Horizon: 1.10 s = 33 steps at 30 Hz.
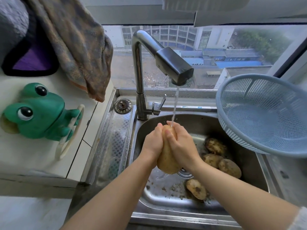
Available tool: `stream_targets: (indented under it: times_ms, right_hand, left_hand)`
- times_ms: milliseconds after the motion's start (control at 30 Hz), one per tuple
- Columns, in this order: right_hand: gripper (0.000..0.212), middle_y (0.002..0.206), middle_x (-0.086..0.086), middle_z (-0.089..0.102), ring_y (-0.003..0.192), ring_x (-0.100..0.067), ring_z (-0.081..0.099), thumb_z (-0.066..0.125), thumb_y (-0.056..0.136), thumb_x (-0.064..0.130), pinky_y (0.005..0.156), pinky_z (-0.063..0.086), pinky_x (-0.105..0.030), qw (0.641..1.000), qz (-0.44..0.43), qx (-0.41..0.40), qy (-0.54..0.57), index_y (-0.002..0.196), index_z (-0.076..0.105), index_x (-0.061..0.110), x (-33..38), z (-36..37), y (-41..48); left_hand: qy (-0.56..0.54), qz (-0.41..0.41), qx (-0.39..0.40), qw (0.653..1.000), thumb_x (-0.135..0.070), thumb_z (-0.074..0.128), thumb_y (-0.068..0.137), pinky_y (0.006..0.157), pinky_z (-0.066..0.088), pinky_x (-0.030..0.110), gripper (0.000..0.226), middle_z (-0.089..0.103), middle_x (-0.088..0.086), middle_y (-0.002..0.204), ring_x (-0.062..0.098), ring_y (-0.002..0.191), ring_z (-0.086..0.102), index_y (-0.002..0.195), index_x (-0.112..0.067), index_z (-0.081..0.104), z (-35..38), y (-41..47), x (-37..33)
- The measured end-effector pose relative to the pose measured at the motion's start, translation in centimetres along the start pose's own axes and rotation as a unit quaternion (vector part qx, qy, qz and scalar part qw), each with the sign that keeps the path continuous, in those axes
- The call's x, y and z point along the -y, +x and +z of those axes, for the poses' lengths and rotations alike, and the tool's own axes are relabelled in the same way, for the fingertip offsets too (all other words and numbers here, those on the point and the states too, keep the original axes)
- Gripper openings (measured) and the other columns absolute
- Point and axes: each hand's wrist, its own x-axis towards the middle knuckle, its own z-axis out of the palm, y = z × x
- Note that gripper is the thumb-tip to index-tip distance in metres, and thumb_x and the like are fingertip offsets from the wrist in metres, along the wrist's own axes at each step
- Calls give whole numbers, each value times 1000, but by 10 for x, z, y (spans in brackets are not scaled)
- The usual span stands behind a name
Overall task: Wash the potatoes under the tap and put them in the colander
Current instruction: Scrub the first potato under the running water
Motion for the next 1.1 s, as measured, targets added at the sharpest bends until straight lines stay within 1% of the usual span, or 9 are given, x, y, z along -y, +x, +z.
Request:
stream_targets:
  times_ms: [133,267,333,433,500,733,800,933,1100]
  right_hand:
    - [28,100,-4,71,101,-23,64,55,93,40,96,48,-42,969,210,57,120,95,73,19,4,0,34]
    - [25,99,-14,71,96,-29,66,52,95,25,89,54,-42,880,390,120,242,98,70,8,7,-8,40]
    - [29,100,-14,70,95,-28,65,48,98,23,88,53,-42,877,385,92,271,106,68,5,10,-6,34]
    - [26,101,-1,64,99,-20,58,42,101,29,91,45,-36,969,207,9,135,110,63,16,11,7,14]
    - [23,100,8,60,99,-12,55,48,98,34,87,41,-29,989,116,14,89,115,58,21,14,10,2]
    - [27,90,-8,68,93,-24,62,48,96,28,93,50,-43,921,323,28,217,80,68,18,21,-1,23]
    - [32,95,-4,65,93,-20,58,39,101,30,94,46,-39,938,290,49,181,90,66,17,20,-3,19]
    - [18,105,5,55,99,-10,50,42,101,29,84,35,-24,995,70,10,66,111,55,21,15,3,6]
    - [27,91,-3,68,93,-19,61,48,97,31,88,50,-40,979,163,-39,115,94,69,14,12,2,19]
  left_hand:
    - [112,133,-37,984,-39,32,103,84,42,30,42,66,-3,99,16,99,60,102,-16,67,0,-8,5]
    - [130,201,-58,969,-39,33,103,77,43,25,35,64,-9,90,11,91,60,99,-20,63,-2,-15,15]
    - [123,205,-69,969,-38,33,103,81,44,28,38,66,-6,91,12,90,61,99,-17,65,-4,-14,16]
    - [95,123,-69,985,-38,32,104,85,44,31,44,68,1,93,17,93,61,97,-12,67,-6,-4,13]
    - [96,113,-52,988,-38,31,104,90,47,35,45,69,4,96,21,96,62,97,-13,68,-6,-3,13]
    - [181,210,-77,958,-31,31,105,73,35,16,37,65,-2,101,13,93,57,113,-16,64,0,-16,17]
    - [162,201,-75,963,-28,31,105,77,40,19,36,66,-1,99,16,96,60,107,-17,65,0,-13,17]
    - [118,127,-68,983,-26,31,104,86,43,32,38,66,9,98,26,100,60,91,-10,63,1,-4,6]
    - [161,176,-57,970,-31,26,105,80,41,27,38,62,0,96,18,93,57,108,-16,61,9,-16,3]
